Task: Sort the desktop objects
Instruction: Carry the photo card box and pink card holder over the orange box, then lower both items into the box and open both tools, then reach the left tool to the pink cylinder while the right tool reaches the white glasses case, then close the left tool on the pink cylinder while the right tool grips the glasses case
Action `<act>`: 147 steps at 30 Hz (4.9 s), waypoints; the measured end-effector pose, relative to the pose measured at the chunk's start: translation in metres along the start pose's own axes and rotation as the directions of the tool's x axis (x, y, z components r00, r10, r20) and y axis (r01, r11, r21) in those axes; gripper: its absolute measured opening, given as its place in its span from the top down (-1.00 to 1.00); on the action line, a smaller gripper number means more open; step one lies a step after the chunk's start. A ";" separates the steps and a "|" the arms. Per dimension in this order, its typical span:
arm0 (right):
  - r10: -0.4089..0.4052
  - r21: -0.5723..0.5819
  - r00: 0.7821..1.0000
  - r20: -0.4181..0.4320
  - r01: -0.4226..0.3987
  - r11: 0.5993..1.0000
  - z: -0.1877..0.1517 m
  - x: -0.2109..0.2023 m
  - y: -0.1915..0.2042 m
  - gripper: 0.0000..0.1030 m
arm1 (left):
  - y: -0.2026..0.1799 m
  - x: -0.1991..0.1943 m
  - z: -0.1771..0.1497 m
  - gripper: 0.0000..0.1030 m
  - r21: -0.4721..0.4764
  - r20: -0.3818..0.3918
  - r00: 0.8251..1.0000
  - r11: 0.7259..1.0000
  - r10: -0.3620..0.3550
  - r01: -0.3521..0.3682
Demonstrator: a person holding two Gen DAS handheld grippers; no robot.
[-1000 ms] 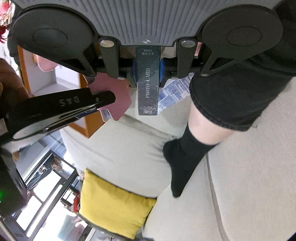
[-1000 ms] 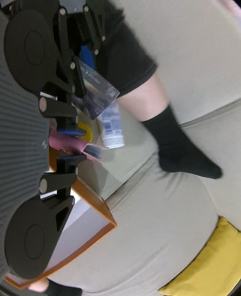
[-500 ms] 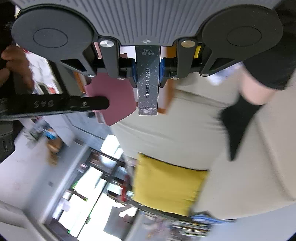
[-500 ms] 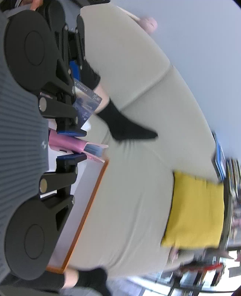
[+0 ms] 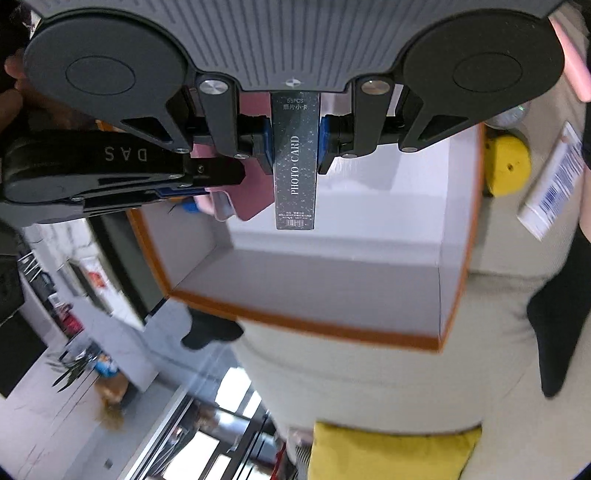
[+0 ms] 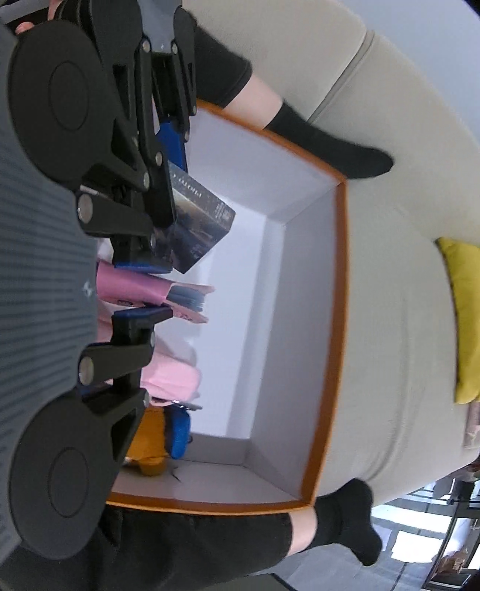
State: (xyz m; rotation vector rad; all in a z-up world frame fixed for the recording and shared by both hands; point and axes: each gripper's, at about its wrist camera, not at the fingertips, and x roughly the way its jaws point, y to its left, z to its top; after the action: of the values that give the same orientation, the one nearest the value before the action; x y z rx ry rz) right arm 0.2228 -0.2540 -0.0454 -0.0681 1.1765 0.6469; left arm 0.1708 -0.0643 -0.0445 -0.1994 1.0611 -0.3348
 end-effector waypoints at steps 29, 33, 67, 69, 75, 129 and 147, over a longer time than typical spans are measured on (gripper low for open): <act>0.073 0.179 0.987 0.145 -0.099 0.979 -0.018 -0.021 -0.039 0.26 | -0.009 0.041 -0.033 0.50 -0.091 -0.070 0.997 0.995 -0.033 0.026; 0.035 0.170 0.984 0.174 -0.065 0.983 -0.024 -0.024 -0.038 0.25 | -0.005 0.038 -0.035 0.45 -0.104 -0.063 0.997 0.994 -0.046 0.039; 0.055 0.052 0.968 0.245 -0.070 0.996 -0.055 -0.029 -0.022 0.35 | 0.002 0.012 -0.042 0.53 -0.051 -0.021 0.996 0.995 -0.084 0.082; 0.062 0.031 0.959 0.278 -0.074 0.997 -0.056 -0.033 -0.017 0.32 | 0.001 0.004 -0.043 0.53 -0.039 0.016 0.998 0.997 -0.068 0.069; 0.051 -0.035 0.912 0.407 -0.040 0.999 -0.064 -0.041 0.003 0.23 | -0.002 -0.032 -0.046 0.53 0.008 0.156 0.987 0.999 -0.040 0.040; 0.183 -0.765 0.981 -0.059 -0.162 0.623 -0.140 0.068 0.185 -0.14 | 0.103 -0.100 -0.150 0.38 -0.011 0.011 0.967 0.967 0.254 -0.254; 0.117 -0.754 0.992 -0.051 -0.114 0.647 -0.145 0.061 0.177 -0.17 | 0.105 -0.115 -0.150 0.38 -0.049 0.038 0.961 0.961 0.275 -0.273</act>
State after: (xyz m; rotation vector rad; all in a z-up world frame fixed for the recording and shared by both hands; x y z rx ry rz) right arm 0.0270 -0.1375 -0.1080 -0.7156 0.8334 1.2312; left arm 0.0064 0.0751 -0.0551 -0.0959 1.0368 -0.0569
